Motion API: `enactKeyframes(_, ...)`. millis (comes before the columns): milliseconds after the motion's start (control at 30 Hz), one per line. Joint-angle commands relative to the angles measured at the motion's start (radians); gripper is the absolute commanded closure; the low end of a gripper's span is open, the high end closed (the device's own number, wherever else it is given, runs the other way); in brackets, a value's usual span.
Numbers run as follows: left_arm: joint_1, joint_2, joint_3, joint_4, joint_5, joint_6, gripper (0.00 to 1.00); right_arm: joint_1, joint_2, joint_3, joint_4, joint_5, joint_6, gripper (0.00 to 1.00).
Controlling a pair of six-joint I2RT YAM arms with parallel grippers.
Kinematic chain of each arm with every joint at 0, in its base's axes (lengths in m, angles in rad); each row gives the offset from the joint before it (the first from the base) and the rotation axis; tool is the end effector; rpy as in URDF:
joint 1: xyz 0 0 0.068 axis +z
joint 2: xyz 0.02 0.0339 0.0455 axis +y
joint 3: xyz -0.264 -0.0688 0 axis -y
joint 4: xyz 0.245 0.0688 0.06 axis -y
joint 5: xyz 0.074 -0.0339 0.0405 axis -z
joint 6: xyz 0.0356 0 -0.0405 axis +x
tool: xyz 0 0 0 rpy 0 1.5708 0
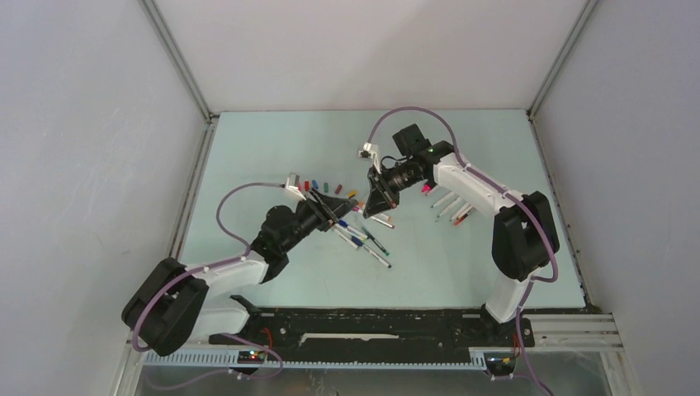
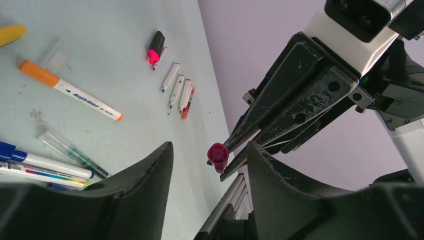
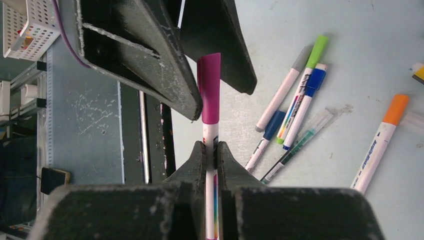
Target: Open the pen caps
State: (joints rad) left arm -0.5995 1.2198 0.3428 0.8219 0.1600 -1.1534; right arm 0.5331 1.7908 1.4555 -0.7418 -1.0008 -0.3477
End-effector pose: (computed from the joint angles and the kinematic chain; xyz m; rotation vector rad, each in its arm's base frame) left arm 0.1958 -0.1407 0.2054 -0.3682 1.8049 -1.4301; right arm 0.3059 0.2153 0.2651 -1.3315 2.0442 1.3723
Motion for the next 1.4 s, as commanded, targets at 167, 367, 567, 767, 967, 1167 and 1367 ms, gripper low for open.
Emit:
enactKeyframes(167,-0.016,0.027,0.08,0.031,-0.013,-0.013,0.7,0.013,-0.001,0.0,0.034,0.005,0.027,1.0)
enactKeyframes(367,-0.018,0.041,0.08,0.06,0.007,-0.01,1.0,0.024,0.002,0.0,0.036,0.019,0.031,0.96)
enactKeyframes(567,-0.02,0.05,0.075,0.111,0.017,-0.014,1.0,0.032,0.002,-0.012,0.055,0.046,0.057,0.57)
enactKeyframes(767,0.003,0.01,0.087,0.079,-0.06,0.038,1.0,0.031,0.008,-0.014,0.006,0.033,0.027,1.0)
enactKeyframes(967,0.161,-0.186,0.121,-0.095,-0.309,0.129,1.0,-0.009,-0.043,-0.116,-0.141,0.039,-0.121,1.0)
enactKeyframes(1167,0.25,-0.196,0.211,-0.14,-0.336,0.141,1.0,-0.084,-0.127,-0.245,-0.158,0.058,-0.167,1.0)
enactKeyframes(1367,0.235,0.001,0.345,-0.301,0.059,0.208,1.0,-0.248,-0.261,-0.333,-0.168,0.347,-0.384,1.0)
